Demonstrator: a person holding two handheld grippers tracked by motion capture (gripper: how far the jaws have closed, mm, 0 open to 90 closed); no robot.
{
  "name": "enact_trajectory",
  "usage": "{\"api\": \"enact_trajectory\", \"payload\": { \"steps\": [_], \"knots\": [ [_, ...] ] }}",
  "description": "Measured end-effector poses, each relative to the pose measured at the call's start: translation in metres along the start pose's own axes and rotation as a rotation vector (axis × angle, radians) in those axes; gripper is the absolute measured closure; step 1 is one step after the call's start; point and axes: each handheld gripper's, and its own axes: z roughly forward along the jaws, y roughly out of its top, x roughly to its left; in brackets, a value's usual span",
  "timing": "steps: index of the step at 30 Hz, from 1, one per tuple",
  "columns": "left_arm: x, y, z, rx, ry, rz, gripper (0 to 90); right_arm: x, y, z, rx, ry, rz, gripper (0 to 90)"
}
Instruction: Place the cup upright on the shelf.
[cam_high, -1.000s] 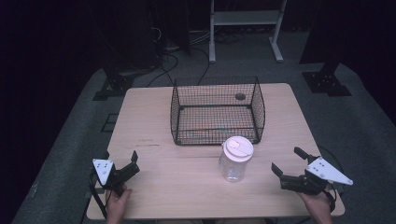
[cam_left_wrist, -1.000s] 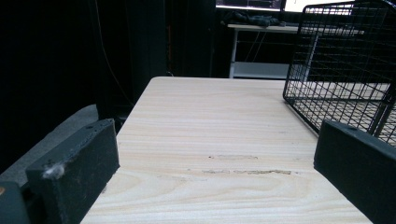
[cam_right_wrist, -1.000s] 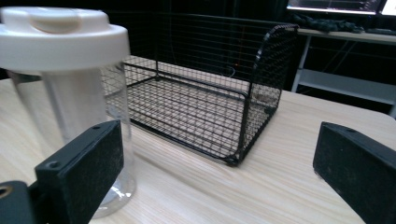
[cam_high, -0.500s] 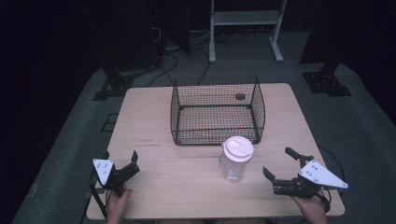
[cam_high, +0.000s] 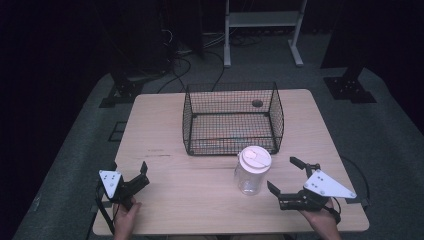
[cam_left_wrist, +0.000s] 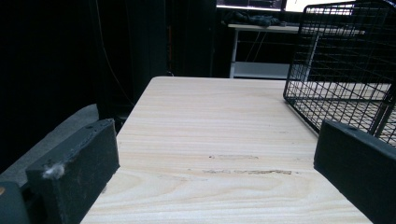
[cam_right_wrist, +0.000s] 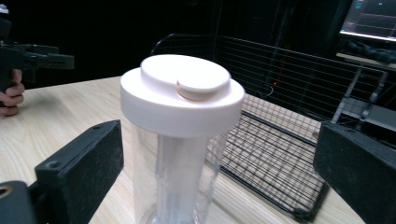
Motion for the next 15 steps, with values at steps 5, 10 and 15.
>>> {"api": "enact_trajectory", "payload": {
  "steps": [5, 10, 15],
  "knots": [
    [0.000, 0.000, 0.000, -0.001, 0.001, -0.004, 0.0, 0.004, 0.003, 0.010, 0.003, 0.031, -0.003, 1.2],
    [0.000, 0.000, 0.000, -0.001, 0.000, -0.001, 0.0, 0.007, 0.004, 0.019, 0.008, 0.042, -0.012, 1.2],
    [0.000, 0.000, 0.000, -0.002, 0.000, -0.004, 0.0, 0.008, 0.004, 0.030, 0.017, 0.053, -0.013, 1.2]
  ]
}}
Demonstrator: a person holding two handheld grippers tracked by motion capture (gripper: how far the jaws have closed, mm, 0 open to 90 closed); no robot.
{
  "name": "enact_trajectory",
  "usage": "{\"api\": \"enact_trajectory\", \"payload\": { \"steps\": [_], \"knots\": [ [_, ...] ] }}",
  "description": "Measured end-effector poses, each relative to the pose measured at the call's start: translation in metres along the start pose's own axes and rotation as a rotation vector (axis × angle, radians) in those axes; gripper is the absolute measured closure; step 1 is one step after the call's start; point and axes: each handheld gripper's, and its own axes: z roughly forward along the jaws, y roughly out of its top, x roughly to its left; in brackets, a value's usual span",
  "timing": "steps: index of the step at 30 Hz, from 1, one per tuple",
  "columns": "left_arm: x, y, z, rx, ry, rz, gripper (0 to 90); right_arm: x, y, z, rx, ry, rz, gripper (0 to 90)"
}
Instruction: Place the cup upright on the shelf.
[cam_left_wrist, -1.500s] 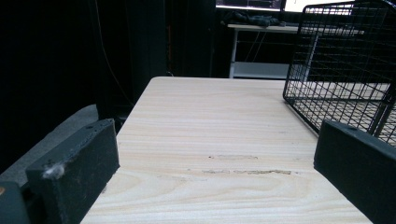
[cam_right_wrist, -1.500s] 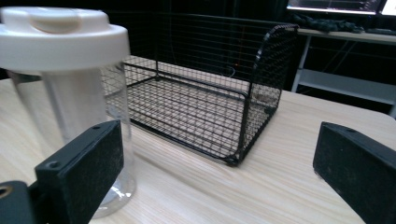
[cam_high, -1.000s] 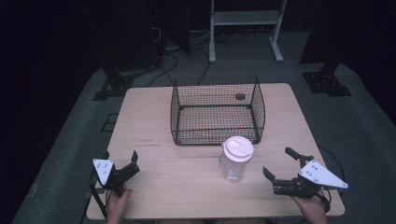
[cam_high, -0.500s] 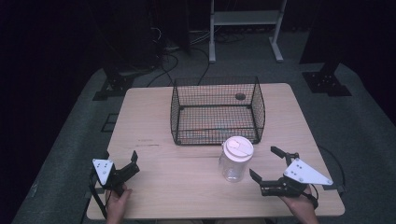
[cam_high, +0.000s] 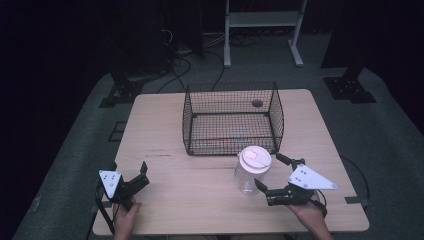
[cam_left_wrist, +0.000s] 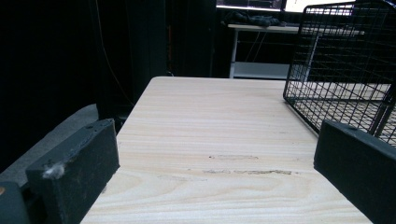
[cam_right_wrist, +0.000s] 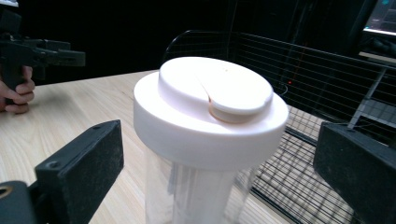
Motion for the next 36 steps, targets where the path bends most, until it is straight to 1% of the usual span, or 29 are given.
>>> {"api": "enact_trajectory", "payload": {
  "steps": [3, 6, 7, 9, 16, 19, 24, 36],
  "knots": [
    [0.000, 0.000, 0.000, 0.000, 0.000, 0.000, 0.0, 0.001, 0.001, 0.003, -0.004, 0.004, 0.001, 1.2],
    [0.000, 0.000, 0.000, 0.000, 0.000, 0.000, 0.0, 0.002, 0.002, 0.011, -0.005, 0.012, -0.002, 1.3],
    [0.000, 0.000, 0.000, 0.000, 0.000, 0.000, 0.0, 0.002, 0.002, 0.011, -0.005, 0.012, -0.002, 1.3],
    [0.000, 0.000, 0.000, 0.000, 0.000, -0.001, 0.0, 0.004, 0.003, 0.016, -0.005, 0.011, -0.011, 1.2],
    [0.000, 0.000, 0.000, 0.000, 0.000, -0.001, 0.0, 0.004, 0.001, 0.027, -0.008, 0.005, -0.004, 1.2],
    [0.000, 0.000, 0.000, 0.000, 0.000, -0.001, 0.0, 0.005, 0.001, 0.031, -0.007, 0.000, -0.009, 1.2],
    [0.000, 0.000, 0.000, 0.000, 0.000, -0.001, 0.0, 0.004, 0.001, 0.035, -0.009, -0.013, -0.014, 1.3],
    [0.000, 0.000, 0.000, 0.001, 0.000, -0.001, 0.0, 0.006, 0.001, 0.038, -0.016, -0.016, -0.024, 3.9]
  ]
}}
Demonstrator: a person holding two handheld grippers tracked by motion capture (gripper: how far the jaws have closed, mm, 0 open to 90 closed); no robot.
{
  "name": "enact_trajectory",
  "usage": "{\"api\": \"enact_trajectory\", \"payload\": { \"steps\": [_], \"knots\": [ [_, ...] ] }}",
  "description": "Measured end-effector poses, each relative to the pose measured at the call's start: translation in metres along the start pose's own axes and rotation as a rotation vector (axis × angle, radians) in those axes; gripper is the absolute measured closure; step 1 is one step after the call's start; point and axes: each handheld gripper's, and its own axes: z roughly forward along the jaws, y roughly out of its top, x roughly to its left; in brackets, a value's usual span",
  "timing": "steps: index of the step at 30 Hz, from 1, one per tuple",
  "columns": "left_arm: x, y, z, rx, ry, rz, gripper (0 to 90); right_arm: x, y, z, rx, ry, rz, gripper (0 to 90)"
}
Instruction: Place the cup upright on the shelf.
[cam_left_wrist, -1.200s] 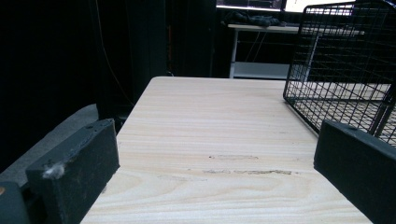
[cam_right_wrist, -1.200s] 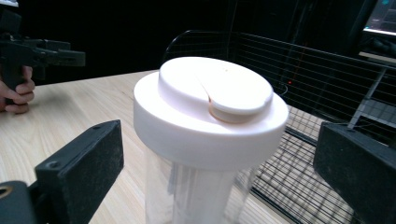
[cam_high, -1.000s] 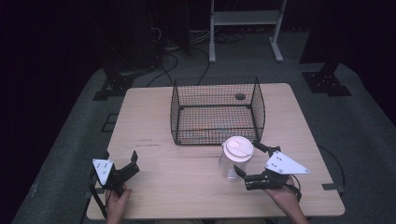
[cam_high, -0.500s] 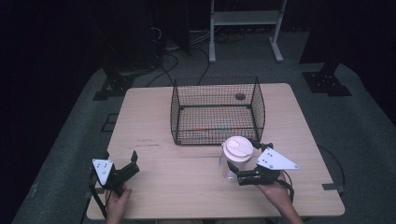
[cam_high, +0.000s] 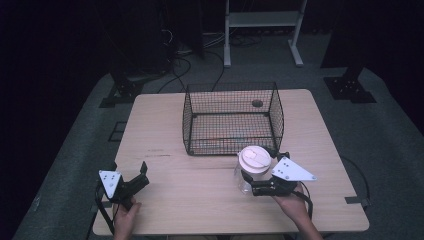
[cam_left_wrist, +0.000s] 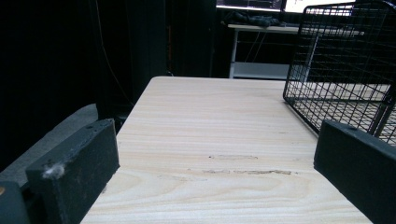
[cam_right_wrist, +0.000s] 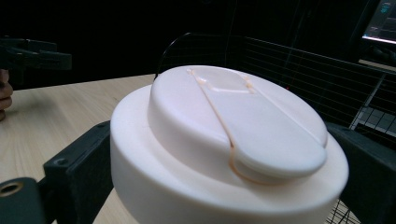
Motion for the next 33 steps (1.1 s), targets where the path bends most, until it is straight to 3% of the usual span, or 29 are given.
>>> {"api": "enact_trajectory", "payload": {
  "steps": [13, 22, 33],
  "knots": [
    [0.001, 0.000, 0.000, -0.001, -0.001, -0.003, 0.0, -0.002, 0.005, -0.001, 0.034, -0.026, 0.000, 4.3],
    [0.001, 0.000, 0.000, 0.000, -0.001, -0.004, 0.0, -0.007, 0.029, -0.001, 0.021, -0.021, -0.024, 4.3],
    [0.001, 0.000, 0.000, 0.001, 0.000, -0.006, 0.0, -0.019, 0.061, 0.003, -0.003, -0.001, -0.013, 4.3]
  ]
}}
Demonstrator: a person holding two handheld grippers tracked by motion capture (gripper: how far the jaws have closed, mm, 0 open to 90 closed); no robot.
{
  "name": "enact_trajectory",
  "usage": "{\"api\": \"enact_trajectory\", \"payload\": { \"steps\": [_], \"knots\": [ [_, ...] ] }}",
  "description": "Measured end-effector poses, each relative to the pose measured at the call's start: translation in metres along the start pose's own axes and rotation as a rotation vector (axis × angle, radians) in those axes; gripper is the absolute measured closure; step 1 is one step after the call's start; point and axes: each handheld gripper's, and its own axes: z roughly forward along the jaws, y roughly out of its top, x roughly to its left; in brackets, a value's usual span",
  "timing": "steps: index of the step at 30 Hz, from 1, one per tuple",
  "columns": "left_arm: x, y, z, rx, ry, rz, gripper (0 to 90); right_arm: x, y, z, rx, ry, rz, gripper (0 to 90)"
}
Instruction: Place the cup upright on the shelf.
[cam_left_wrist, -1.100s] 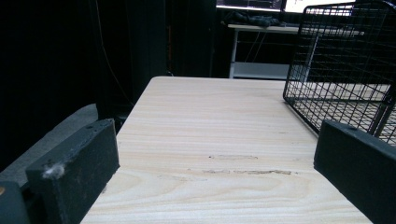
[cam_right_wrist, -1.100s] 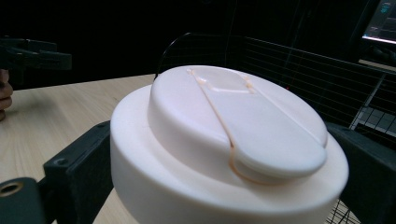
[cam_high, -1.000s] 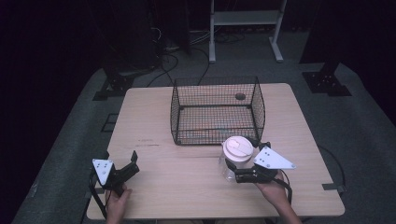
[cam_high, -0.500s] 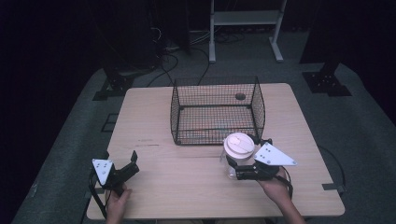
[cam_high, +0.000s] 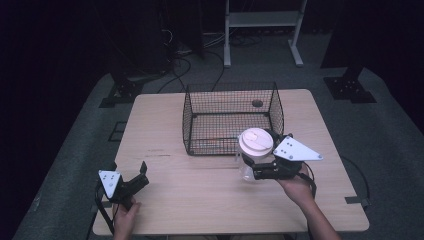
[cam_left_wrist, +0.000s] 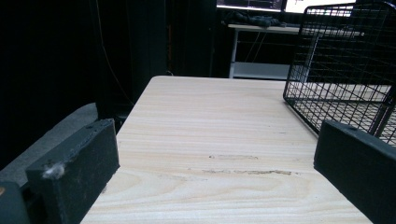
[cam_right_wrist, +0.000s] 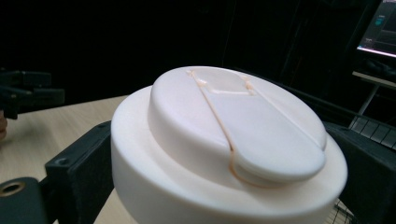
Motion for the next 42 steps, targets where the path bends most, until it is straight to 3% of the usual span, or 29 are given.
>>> {"api": "enact_trajectory", "payload": {
  "steps": [10, 25, 42],
  "knots": [
    [0.000, 0.000, 0.000, -0.001, -0.001, -0.004, 0.0, -0.009, 0.029, 0.009, 0.000, 0.002, -0.021, 4.3],
    [0.000, 0.000, 0.000, -0.002, -0.002, -0.003, 0.0, -0.030, 0.072, 0.046, 0.011, -0.010, -0.045, 4.3],
    [0.000, 0.000, 0.000, -0.003, -0.006, -0.003, 0.0, -0.051, 0.088, 0.086, 0.031, -0.050, -0.030, 4.3]
  ]
}}
